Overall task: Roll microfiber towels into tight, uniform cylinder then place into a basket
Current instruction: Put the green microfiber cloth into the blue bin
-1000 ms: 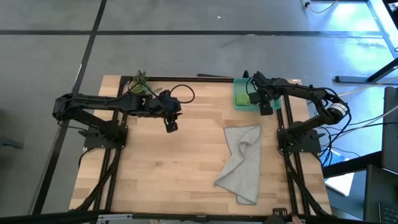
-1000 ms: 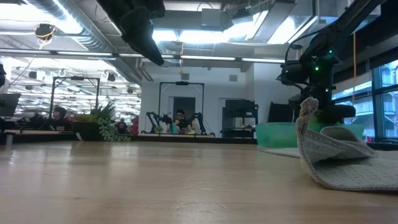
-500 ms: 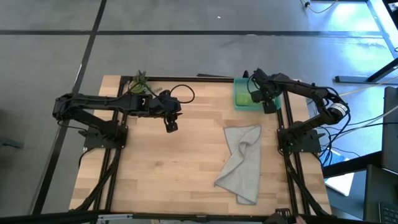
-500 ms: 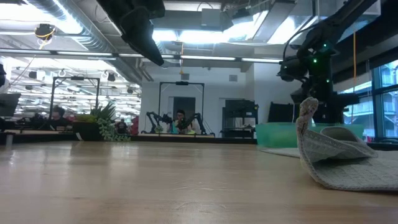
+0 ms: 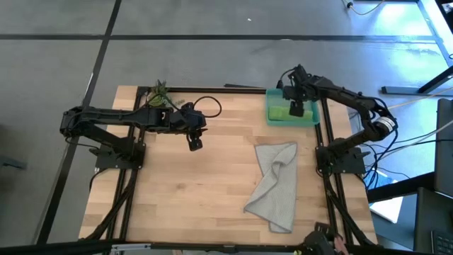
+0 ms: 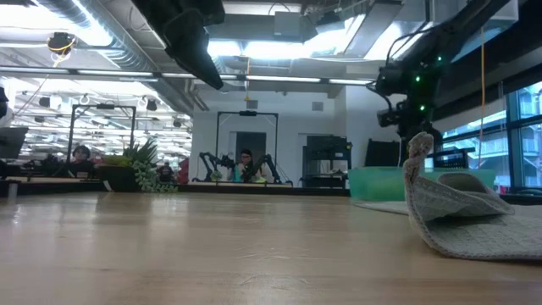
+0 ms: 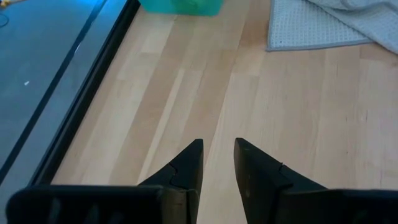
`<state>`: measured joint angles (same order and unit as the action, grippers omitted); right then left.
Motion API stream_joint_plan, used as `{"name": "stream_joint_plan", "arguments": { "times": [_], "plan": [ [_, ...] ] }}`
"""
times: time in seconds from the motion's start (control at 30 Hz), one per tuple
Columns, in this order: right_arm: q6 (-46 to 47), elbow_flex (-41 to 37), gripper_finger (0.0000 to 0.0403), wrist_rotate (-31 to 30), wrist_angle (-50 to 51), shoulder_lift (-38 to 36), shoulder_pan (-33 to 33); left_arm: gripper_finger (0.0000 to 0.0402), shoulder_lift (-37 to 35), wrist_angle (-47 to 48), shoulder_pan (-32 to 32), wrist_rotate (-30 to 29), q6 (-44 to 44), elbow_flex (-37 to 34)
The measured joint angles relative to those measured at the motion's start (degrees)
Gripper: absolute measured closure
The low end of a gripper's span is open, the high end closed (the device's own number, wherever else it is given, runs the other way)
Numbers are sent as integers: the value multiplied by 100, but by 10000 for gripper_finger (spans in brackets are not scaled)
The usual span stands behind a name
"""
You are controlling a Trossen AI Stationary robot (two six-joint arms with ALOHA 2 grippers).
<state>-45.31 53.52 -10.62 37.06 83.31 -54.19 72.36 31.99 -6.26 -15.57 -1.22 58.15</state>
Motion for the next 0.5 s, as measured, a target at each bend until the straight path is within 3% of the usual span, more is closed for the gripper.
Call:
{"name": "stream_joint_plan", "arguments": {
  "times": [0.23,0.5],
  "plan": [
    [611,-130,185,-81,-412,547,-2,315,0,0,0,0,-16,0],
    [600,-132,185,-149,-389,1044,27,315,0,-56,1,-2,-23,0]
  ]
}}
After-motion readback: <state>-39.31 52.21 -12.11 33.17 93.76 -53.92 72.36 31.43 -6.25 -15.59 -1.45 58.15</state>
